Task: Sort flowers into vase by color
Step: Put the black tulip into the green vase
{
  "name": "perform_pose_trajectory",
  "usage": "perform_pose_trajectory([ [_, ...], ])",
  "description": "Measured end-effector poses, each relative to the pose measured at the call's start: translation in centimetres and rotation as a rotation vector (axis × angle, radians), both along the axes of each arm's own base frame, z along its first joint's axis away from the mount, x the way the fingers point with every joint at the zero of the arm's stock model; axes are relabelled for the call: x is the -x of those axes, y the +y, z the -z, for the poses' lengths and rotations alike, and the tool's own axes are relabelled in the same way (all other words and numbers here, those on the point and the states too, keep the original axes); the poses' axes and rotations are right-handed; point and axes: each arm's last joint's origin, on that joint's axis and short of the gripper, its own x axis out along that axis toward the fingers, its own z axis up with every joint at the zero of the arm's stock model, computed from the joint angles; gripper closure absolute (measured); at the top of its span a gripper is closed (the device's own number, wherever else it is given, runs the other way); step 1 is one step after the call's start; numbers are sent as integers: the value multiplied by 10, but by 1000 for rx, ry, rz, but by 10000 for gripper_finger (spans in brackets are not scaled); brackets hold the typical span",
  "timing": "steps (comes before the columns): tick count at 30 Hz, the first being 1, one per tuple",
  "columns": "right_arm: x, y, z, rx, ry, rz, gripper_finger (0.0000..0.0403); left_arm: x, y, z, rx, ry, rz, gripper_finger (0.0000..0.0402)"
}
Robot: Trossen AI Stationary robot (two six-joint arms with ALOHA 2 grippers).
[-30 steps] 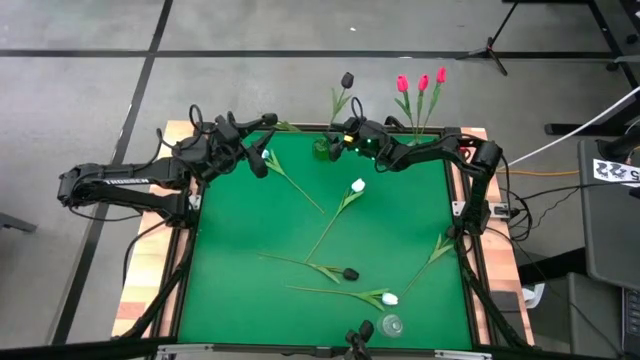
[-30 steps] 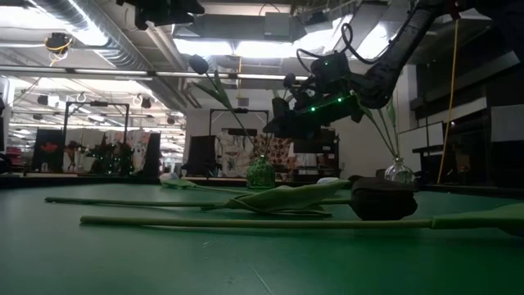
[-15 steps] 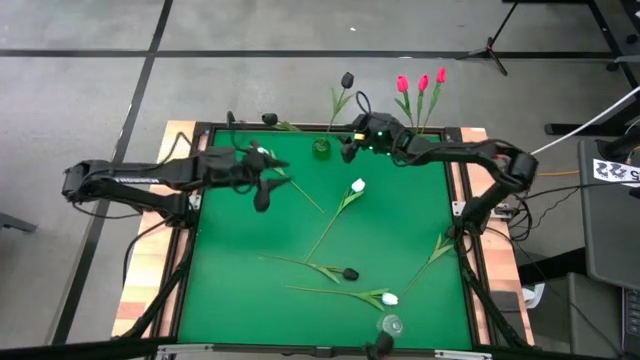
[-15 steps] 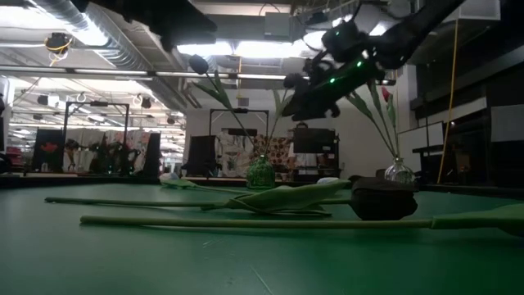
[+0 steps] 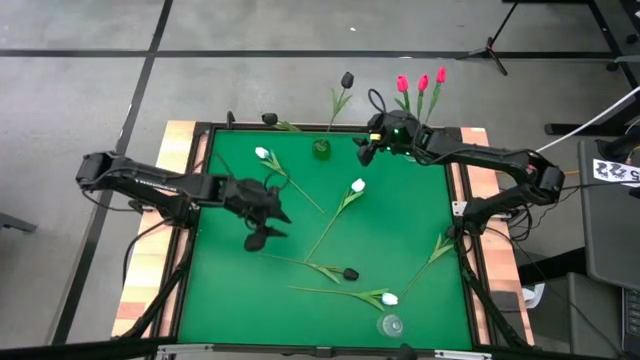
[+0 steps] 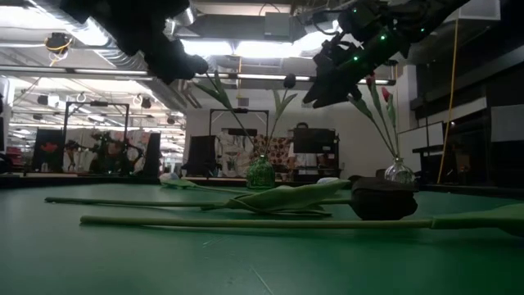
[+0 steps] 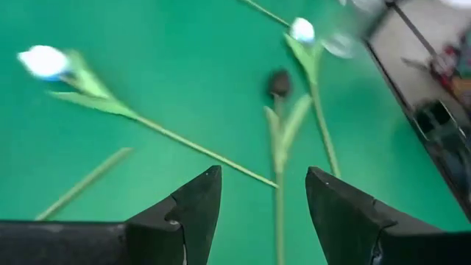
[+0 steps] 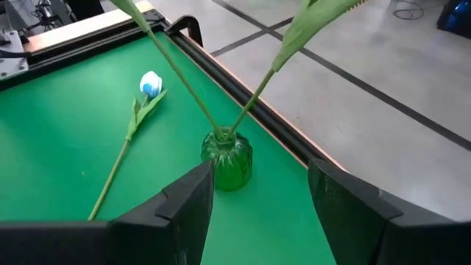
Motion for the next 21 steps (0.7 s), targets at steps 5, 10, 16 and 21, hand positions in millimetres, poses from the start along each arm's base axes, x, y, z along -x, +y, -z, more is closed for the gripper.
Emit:
perform_pose_trajectory([
  [5,0,0,0,-8,-1,-14,182,-13,-28,11,-29,-26,86,208],
  [10,0,0,0,-7,-3,-15,182,-28,-53,31,-111,-40,111,208],
  [16,-1,1,1,-22,-5,-40,182,-41,-64,62,-167,19,109,208],
  [21,-1,1,1,-37,-12,-37,182,-47,-66,88,-174,109,132,208],
])
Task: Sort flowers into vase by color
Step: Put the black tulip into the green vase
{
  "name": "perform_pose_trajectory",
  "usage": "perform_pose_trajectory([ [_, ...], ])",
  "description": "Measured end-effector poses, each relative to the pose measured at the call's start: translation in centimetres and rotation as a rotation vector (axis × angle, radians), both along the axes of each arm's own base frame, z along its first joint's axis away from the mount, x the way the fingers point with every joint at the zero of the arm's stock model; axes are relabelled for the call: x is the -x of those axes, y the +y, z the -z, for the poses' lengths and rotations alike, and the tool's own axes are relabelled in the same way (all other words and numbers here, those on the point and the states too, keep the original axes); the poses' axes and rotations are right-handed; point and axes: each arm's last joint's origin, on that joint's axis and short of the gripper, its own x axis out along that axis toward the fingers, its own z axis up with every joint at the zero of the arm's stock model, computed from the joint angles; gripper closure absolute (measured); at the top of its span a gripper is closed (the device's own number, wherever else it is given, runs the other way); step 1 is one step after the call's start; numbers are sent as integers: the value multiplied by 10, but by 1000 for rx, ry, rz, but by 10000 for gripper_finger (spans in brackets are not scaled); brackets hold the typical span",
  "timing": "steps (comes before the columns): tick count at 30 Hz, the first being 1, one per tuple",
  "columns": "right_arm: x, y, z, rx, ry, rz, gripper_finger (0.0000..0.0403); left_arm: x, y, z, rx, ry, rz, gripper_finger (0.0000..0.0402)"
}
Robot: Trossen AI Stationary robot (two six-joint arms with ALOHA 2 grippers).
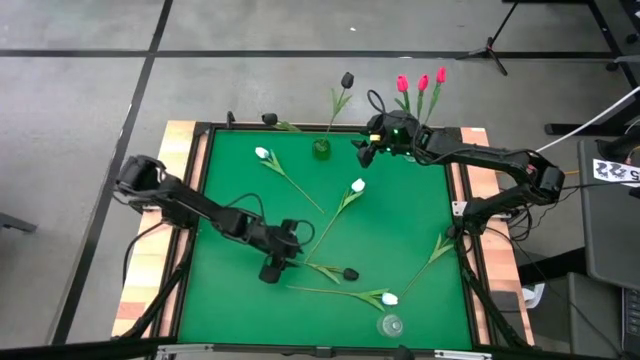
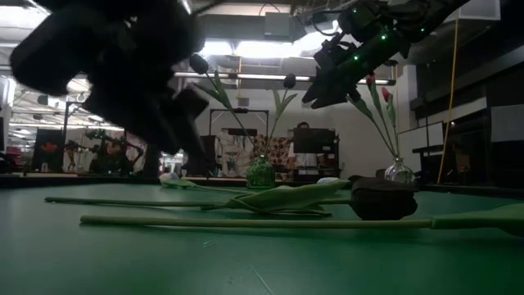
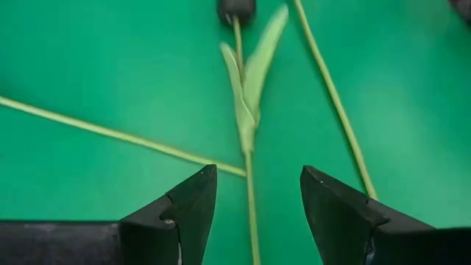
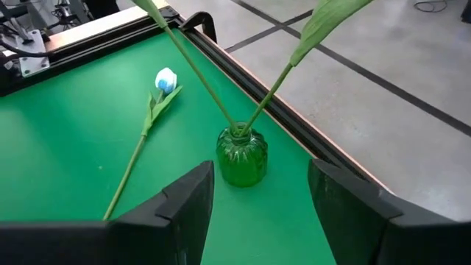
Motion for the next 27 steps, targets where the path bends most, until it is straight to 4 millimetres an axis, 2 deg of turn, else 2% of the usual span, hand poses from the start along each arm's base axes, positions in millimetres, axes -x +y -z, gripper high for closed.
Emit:
perform_pose_trajectory([
  [13,0,1,1,-50,-11,6,182,-8,-4,38,-16,83,27,208],
  [16,0,1,2,-52,-9,5,182,-9,-4,41,-26,85,12,214],
  [20,0,1,2,-59,-7,7,182,-10,-2,42,-33,85,-1,254],
  [27,1,1,2,-59,-7,8,182,-10,-2,42,-47,84,-15,374],
])
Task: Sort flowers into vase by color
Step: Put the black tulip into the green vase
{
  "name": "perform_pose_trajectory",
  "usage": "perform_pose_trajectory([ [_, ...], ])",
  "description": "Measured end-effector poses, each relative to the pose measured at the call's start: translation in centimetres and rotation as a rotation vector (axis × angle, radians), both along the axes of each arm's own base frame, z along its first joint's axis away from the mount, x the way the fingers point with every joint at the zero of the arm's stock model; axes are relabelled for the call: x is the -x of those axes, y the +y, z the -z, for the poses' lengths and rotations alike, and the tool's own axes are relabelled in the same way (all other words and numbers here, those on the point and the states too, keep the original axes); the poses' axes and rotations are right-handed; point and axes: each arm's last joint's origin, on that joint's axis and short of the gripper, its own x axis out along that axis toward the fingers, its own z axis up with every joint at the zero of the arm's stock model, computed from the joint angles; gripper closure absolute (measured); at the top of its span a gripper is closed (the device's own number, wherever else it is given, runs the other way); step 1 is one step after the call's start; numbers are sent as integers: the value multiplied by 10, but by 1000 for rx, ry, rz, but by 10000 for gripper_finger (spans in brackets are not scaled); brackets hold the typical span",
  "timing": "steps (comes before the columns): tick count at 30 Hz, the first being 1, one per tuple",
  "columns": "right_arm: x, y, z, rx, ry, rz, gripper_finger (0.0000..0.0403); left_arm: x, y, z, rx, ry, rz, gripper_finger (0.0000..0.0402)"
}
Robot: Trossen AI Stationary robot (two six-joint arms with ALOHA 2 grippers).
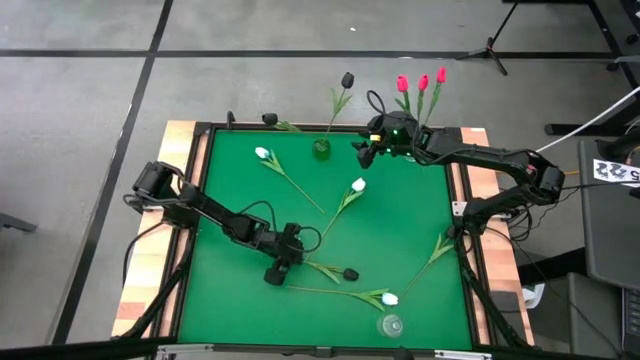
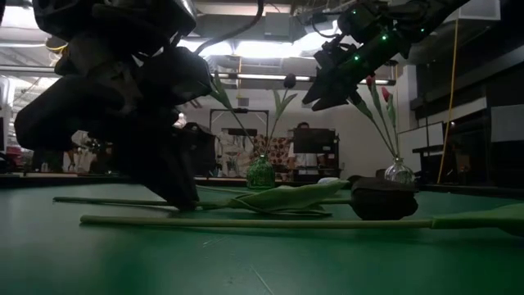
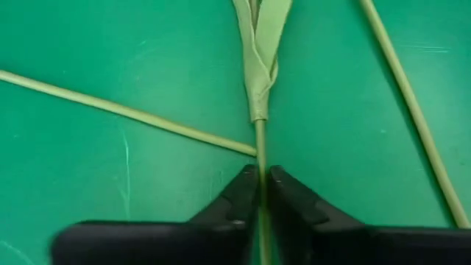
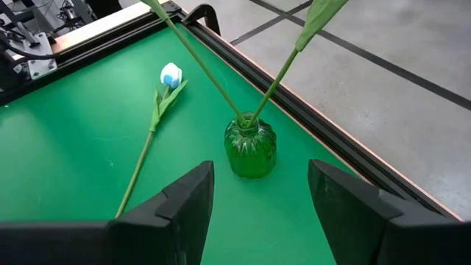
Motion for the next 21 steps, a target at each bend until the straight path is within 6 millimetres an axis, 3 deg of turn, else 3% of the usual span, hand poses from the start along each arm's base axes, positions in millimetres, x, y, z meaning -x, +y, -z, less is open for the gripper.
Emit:
perform_pose_trajectory([
  [2,0,0,0,0,0,0,182,0,0,0,2,1,-9,393],
  [10,1,2,-6,-16,-44,-11,182,1,2,-8,64,-25,-113,397],
  [16,4,3,-26,12,-109,-27,182,0,10,-31,143,-88,-203,398],
  [21,13,9,-52,52,-194,-44,182,2,24,-61,143,-209,-313,398],
])
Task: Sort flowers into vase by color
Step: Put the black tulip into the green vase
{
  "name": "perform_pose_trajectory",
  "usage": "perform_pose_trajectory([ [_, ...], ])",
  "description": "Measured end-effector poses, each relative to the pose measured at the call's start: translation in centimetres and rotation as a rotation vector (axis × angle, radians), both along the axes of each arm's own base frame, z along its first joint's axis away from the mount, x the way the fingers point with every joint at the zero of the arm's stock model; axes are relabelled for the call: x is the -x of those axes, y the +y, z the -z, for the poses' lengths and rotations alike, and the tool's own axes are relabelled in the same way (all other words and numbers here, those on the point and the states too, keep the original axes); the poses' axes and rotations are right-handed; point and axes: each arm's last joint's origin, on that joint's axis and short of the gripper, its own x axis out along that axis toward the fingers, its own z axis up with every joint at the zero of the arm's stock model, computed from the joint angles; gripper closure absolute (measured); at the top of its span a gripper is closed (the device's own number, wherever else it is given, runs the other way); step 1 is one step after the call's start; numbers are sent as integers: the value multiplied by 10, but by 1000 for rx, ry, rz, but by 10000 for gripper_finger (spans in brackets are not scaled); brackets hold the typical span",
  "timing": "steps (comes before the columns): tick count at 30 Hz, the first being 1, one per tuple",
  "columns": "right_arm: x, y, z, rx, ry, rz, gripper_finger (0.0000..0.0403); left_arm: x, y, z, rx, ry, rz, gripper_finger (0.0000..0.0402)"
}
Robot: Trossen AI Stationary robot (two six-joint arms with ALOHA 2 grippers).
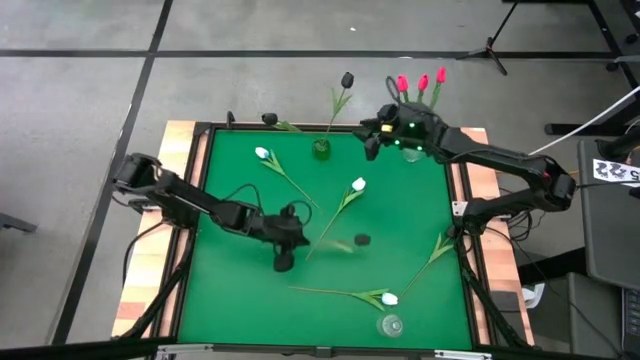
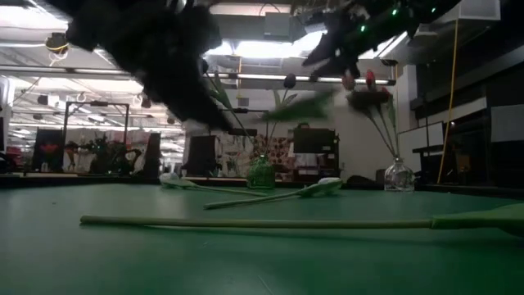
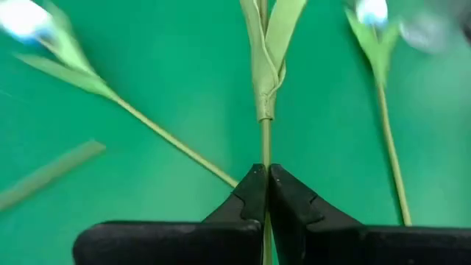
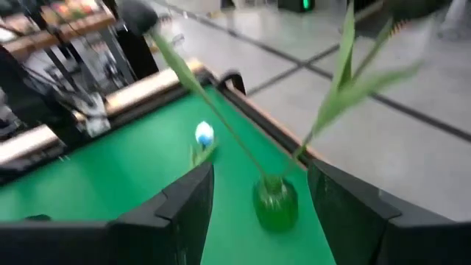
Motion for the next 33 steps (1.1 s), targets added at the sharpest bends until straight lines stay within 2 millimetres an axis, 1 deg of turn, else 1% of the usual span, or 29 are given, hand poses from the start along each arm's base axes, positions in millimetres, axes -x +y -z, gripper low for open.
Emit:
perform_pose_trajectory([
  [5,20,11,-41,72,-127,-13,182,9,19,-38,-30,-143,-120,398],
  [8,37,21,-68,120,-218,-33,182,18,32,-62,-66,-242,-223,398],
  [12,65,39,-101,182,-339,-82,182,30,50,-94,-110,-401,-354,397],
  [16,92,54,-119,228,-417,-75,182,35,63,-119,-118,-577,-420,397],
  [19,96,61,-120,226,-424,-82,182,36,69,-134,-124,-708,-441,397],
  [21,93,65,-120,217,-422,-110,182,37,71,-141,-132,-778,-449,397],
  [24,76,69,-113,185,-396,-165,182,38,72,-148,-138,-851,-458,397],
  [28,41,73,-100,155,-367,-218,177,39,72,-152,-150,-889,-457,396],
  [30,22,75,-94,152,-378,-245,165,39,72,-153,-156,-894,-456,396],
  [33,-6,77,-84,143,-406,-275,135,39,72,-153,-175,-893,-452,396],
])
